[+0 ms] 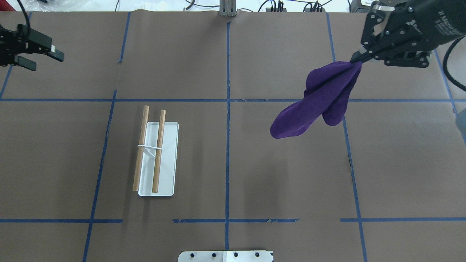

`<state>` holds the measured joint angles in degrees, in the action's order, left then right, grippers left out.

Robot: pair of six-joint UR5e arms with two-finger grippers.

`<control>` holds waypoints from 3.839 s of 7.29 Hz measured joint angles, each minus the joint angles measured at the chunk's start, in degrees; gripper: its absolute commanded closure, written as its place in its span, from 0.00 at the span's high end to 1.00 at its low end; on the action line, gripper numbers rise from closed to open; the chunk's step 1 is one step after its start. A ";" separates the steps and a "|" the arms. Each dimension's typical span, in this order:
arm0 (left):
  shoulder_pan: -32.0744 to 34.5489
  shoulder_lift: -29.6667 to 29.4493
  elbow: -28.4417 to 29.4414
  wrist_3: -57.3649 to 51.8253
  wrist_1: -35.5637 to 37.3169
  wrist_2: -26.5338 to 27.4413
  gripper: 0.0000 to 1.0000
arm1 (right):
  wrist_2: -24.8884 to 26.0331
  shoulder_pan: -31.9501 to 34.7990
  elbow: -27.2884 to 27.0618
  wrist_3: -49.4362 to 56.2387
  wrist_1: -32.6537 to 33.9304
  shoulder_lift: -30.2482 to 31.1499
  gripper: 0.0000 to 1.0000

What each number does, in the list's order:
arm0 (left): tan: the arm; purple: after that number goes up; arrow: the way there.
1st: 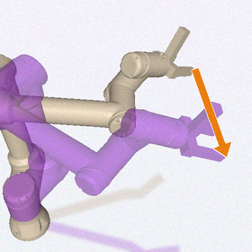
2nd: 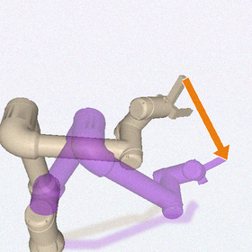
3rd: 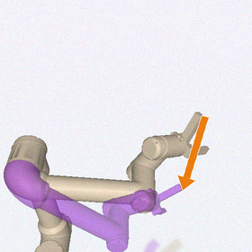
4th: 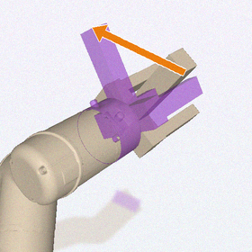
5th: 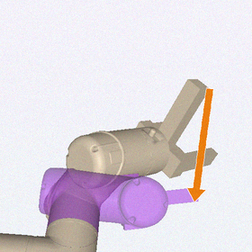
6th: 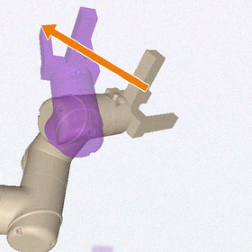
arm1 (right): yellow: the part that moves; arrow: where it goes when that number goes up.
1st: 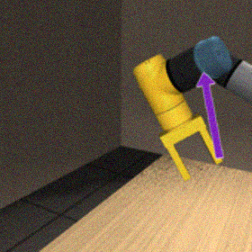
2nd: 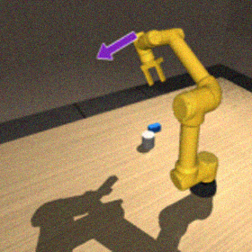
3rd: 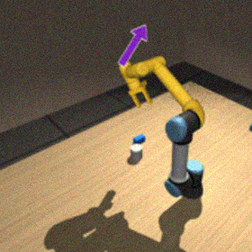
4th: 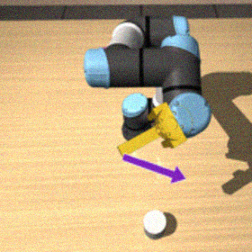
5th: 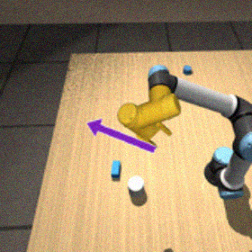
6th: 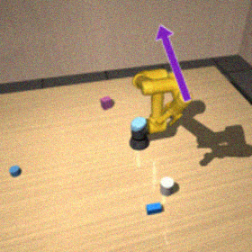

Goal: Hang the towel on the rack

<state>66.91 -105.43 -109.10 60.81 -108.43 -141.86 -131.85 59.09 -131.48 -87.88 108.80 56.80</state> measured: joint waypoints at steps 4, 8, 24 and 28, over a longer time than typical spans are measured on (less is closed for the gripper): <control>-12.47 -11.01 -1.00 45.51 -6.91 0.66 1.00 | 6.93 -7.71 2.05 -12.43 -0.32 -8.48 0.00; -22.69 -19.01 2.43 72.34 -10.30 7.04 0.98 | 12.69 -9.39 4.95 -22.30 -1.38 -14.74 0.00; -29.54 -26.16 7.11 85.45 -11.73 14.53 0.00 | 12.60 -8.24 1.10 -25.09 -2.60 -15.83 0.00; -29.32 -24.81 6.28 79.76 -11.70 16.76 0.00 | 10.88 -7.03 0.94 -24.51 -4.02 -10.67 1.00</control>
<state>37.59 -130.23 -102.82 140.56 -120.14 -125.09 -120.97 52.06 -130.54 -112.39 104.79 46.12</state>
